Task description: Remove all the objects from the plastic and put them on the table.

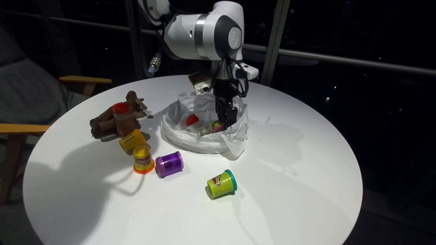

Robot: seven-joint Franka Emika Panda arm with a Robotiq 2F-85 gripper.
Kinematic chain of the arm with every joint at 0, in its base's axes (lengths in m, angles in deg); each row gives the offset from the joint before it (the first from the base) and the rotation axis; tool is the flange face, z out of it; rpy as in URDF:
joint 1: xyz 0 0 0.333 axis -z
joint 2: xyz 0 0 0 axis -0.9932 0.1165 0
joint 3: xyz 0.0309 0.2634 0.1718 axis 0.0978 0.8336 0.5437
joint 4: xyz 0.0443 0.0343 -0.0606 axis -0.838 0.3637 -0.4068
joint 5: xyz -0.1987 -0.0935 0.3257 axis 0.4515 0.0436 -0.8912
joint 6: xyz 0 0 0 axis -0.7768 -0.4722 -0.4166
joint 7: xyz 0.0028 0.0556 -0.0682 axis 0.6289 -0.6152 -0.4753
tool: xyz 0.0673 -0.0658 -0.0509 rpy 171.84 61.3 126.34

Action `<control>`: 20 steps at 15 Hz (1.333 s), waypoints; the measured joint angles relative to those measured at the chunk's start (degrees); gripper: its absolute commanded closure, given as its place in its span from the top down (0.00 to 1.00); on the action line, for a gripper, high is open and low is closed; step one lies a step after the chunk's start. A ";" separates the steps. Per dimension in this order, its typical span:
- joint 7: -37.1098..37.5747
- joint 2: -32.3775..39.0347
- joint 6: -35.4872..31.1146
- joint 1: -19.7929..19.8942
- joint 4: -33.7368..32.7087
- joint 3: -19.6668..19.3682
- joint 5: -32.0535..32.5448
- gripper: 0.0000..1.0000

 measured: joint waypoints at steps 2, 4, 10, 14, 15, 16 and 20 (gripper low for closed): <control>0.00 -1.09 -0.01 0.38 0.02 0.00 0.00 0.32; -0.01 -3.25 -0.01 0.83 0.34 0.02 -0.04 0.32; -0.60 -15.95 -3.41 3.17 9.98 -0.40 -0.04 0.32; -0.65 -18.97 -6.92 6.62 16.73 -1.64 -0.04 0.32; -0.65 -18.40 -7.43 7.62 17.33 -1.71 -0.04 0.32; -0.67 -17.41 -8.02 8.47 17.51 -1.69 -0.18 0.32; -0.71 -11.46 -10.45 10.30 15.70 -1.49 -2.16 0.32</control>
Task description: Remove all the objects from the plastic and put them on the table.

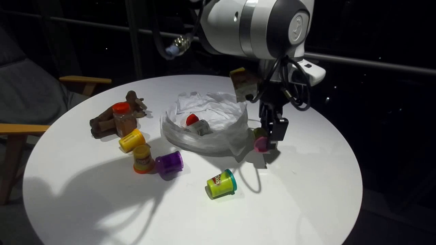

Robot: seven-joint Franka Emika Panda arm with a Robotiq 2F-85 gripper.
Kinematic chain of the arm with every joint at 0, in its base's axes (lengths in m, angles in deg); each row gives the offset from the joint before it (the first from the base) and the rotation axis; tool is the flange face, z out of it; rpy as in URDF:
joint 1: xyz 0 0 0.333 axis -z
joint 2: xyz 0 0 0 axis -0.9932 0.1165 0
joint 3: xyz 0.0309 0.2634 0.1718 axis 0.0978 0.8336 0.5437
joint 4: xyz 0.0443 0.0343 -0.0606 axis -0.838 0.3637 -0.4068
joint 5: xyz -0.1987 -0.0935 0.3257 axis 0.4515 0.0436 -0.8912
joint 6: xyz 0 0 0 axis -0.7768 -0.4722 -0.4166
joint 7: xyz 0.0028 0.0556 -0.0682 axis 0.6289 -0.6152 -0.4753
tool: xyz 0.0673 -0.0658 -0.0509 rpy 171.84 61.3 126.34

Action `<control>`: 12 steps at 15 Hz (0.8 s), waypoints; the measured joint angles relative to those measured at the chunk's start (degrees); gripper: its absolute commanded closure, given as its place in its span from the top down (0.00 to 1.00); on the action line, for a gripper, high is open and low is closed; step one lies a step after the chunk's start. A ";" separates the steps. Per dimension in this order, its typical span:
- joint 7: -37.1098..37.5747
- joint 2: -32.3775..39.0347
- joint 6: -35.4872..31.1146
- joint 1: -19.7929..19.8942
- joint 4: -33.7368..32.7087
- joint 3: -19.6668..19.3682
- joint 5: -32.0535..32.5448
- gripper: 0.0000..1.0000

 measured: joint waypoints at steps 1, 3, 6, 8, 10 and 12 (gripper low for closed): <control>0.00 1.39 -0.14 0.15 -0.90 0.00 -0.40 0.32; 0.00 3.49 -0.16 0.19 -2.50 0.00 -0.60 0.32; 0.00 5.78 -0.16 0.18 -3.98 -0.15 -0.60 0.32; 0.00 6.92 -0.18 0.16 -4.31 -0.51 -0.57 0.32; 0.00 7.01 -0.17 0.12 -4.45 -0.74 -0.57 0.82; 0.00 7.00 -0.17 0.13 -4.45 -0.76 -0.57 0.90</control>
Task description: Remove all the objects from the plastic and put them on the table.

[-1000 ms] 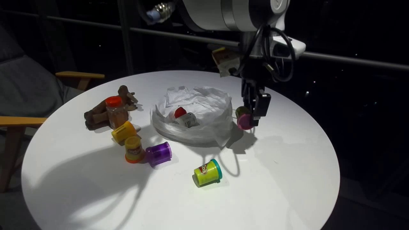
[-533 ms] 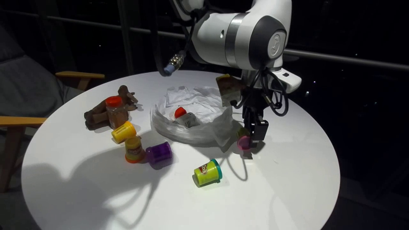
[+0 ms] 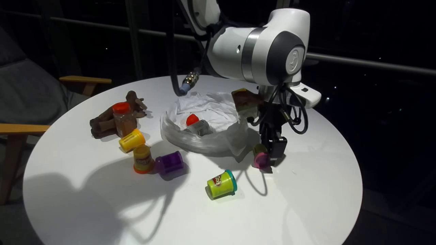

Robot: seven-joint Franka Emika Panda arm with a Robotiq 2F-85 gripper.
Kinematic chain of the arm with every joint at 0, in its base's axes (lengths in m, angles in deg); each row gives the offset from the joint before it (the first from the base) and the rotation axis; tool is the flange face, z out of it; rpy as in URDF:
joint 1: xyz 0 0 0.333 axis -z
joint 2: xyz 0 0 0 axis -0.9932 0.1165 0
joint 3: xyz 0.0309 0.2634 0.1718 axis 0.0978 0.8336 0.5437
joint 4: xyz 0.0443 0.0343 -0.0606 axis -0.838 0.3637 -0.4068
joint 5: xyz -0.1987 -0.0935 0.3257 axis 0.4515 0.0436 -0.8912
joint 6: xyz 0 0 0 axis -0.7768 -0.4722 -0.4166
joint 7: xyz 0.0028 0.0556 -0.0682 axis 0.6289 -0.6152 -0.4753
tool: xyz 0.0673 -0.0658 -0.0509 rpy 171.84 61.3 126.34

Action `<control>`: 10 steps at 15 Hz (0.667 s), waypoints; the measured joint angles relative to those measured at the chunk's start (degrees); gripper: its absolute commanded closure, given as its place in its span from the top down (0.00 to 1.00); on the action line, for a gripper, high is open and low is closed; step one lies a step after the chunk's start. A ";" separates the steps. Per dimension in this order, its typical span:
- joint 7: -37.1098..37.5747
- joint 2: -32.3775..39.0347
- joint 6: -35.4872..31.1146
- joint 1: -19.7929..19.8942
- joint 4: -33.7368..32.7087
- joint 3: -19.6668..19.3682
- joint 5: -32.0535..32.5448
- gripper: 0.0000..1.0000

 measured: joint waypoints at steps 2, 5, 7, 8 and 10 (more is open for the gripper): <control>0.00 -0.05 -0.36 0.00 0.13 0.00 0.00 1.00; 0.12 -2.70 -3.28 -0.17 2.17 -0.07 -0.03 1.00; 0.17 -7.41 -6.85 -1.06 6.05 -0.37 0.02 1.00; -0.17 -10.03 -8.61 -1.80 8.22 -0.45 0.47 1.00; -0.91 -15.31 -11.13 -4.21 12.49 -0.65 3.51 1.00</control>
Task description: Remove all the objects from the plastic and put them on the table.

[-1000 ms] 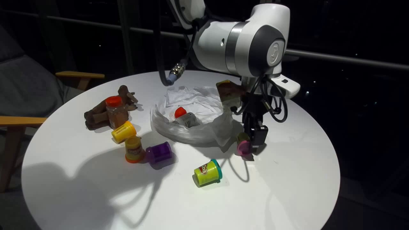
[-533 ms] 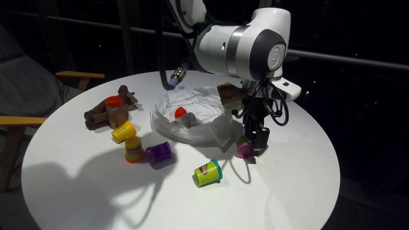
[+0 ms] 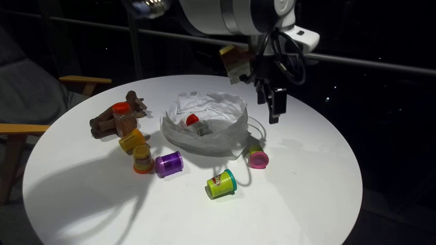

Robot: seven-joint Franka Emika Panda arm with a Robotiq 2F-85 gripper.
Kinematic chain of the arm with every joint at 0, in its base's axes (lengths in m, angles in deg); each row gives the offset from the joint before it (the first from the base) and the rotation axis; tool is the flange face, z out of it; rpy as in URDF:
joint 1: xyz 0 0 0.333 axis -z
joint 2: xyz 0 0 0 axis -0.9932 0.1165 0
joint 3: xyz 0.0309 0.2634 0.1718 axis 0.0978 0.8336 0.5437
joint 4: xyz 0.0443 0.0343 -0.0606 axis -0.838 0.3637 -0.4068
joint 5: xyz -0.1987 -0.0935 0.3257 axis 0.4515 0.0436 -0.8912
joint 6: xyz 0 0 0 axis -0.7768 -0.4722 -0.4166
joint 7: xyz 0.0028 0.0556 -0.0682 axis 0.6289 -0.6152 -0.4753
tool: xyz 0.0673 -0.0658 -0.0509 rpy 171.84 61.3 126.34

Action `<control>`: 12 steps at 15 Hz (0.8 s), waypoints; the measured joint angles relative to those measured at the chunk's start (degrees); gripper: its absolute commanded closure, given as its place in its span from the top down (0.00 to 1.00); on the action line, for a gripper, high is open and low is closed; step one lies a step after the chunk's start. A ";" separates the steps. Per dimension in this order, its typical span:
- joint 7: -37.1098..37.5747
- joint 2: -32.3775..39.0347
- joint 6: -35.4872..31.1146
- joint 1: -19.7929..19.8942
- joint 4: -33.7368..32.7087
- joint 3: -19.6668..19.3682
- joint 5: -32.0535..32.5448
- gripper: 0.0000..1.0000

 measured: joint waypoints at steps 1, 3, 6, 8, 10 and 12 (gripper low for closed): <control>-0.05 -2.37 -0.08 -1.74 1.67 -0.15 2.28 1.00; 0.04 -5.58 0.35 -5.53 3.50 -0.22 6.98 1.00; 0.05 -6.47 1.49 -10.52 3.31 0.73 12.73 1.00; 0.07 -5.38 2.45 -13.06 2.47 1.25 15.95 1.00; -0.31 -3.34 2.91 -14.23 1.43 1.79 17.68 1.00; -2.14 -0.48 2.95 -14.11 0.24 2.49 17.84 1.00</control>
